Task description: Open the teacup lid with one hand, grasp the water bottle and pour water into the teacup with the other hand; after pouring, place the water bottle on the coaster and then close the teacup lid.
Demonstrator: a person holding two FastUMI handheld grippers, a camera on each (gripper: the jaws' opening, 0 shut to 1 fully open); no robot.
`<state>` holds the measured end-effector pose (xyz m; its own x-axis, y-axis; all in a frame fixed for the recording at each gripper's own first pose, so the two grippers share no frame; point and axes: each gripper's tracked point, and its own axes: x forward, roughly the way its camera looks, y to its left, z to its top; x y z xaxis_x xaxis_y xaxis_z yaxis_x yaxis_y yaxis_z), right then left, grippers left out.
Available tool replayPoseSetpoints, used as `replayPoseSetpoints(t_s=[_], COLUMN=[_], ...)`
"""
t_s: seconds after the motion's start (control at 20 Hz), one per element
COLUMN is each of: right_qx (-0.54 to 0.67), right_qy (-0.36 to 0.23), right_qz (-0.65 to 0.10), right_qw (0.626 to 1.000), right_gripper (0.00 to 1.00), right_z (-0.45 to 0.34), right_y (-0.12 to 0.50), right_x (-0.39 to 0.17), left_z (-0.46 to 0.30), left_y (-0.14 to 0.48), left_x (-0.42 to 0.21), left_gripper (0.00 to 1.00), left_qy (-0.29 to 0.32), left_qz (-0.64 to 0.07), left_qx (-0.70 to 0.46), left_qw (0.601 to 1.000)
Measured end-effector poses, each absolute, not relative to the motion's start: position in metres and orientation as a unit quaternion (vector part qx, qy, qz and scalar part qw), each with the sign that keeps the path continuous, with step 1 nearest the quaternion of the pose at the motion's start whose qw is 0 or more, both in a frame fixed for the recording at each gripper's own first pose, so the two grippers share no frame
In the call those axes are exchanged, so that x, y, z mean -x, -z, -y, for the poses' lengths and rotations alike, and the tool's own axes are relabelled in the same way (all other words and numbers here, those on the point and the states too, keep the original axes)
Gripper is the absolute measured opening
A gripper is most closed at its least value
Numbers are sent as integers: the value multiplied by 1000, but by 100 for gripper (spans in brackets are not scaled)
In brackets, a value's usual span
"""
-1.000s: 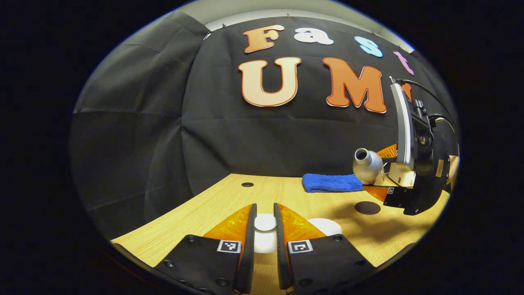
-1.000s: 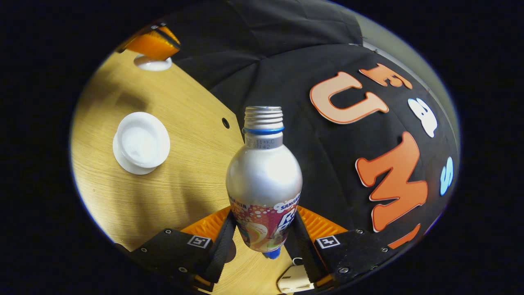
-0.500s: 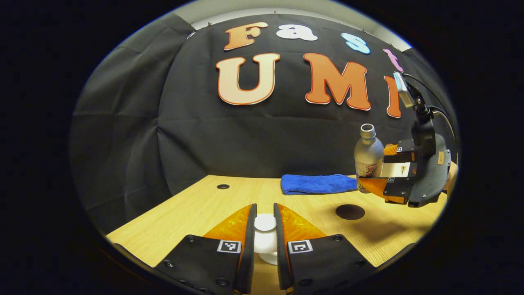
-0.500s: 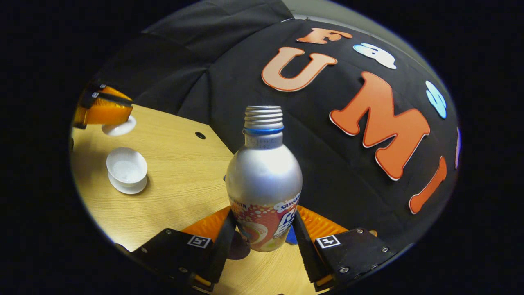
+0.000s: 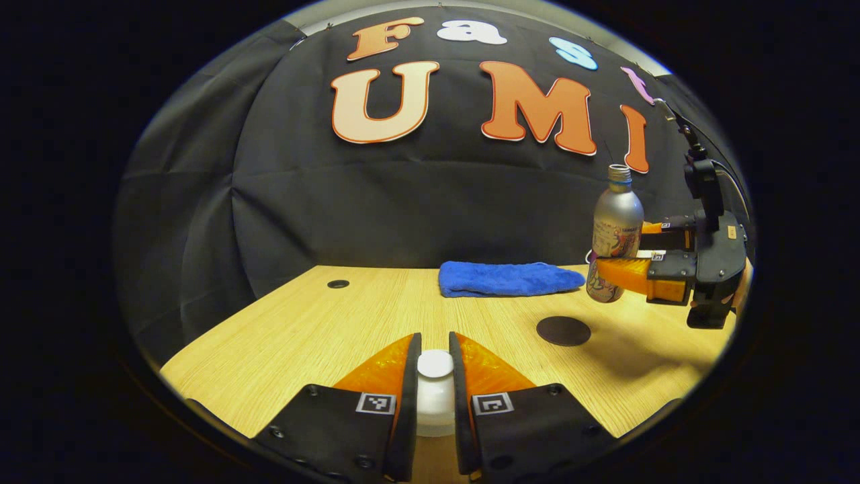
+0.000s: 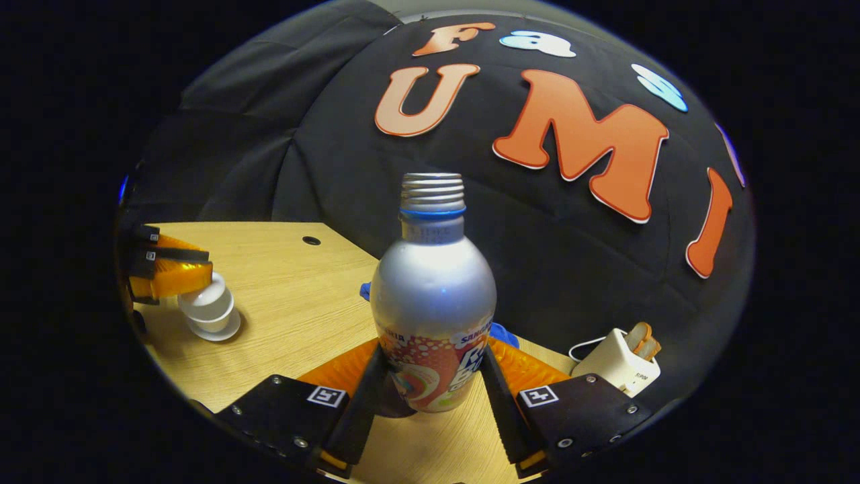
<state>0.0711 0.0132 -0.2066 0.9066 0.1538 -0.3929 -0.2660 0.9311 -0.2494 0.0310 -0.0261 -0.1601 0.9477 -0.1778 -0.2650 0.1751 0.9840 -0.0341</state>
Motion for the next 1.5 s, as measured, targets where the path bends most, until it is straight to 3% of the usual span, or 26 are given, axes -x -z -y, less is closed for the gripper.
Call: replayPoseSetpoints(t_s=[0.1,0.15,0.4,0.45,0.7,0.9,0.95,1.1,1.25,1.3,1.4,1.45,1.5], right_qx=[131,124,107,104,86,42,29,2,-18,-20,-29,-28,-27], right_qy=[-106,-105,-105,-105,-102,-104,-103,-94,-98,-97,-94,-93,-91], right_qz=[-192,-195,-204,-207,-220,-240,-244,-255,-276,-284,-282,-283,-283], right_qw=[967,967,967,967,966,964,964,962,956,954,954,954,954], right_gripper=[79,79,79,79,79,79,79,79,79,79,79,76,79], right_z=[-10,-8,-9,-9,-13,-20,-21,-19,-24,-23,-24,-24,-24], right_y=[212,214,227,230,248,270,274,284,297,301,299,298,299], right_x=[-73,-73,-79,-80,-88,-97,-99,-107,-103,-101,-102,-102,-102], left_z=[27,27,29,28,28,29,29,29,30,30,30,31,32], left_y=[169,174,179,178,178,178,179,179,179,178,179,178,178], left_x=[-32,-32,-33,-32,-32,-32,-32,-33,-32,-32,-31,-31,-31], left_gripper=[24,28,28,32,24,24,28,24,32,30,36,30,34], left_qy=[91,92,93,92,91,89,88,88,87,87,85,85,86], left_qz=[-147,-153,-159,-159,-157,-156,-156,-157,-157,-157,-159,-160,-159], left_qx=[8,9,8,8,11,12,12,11,13,13,10,9,10], left_qw=[985,984,983,983,983,984,984,984,984,984,984,983,983])
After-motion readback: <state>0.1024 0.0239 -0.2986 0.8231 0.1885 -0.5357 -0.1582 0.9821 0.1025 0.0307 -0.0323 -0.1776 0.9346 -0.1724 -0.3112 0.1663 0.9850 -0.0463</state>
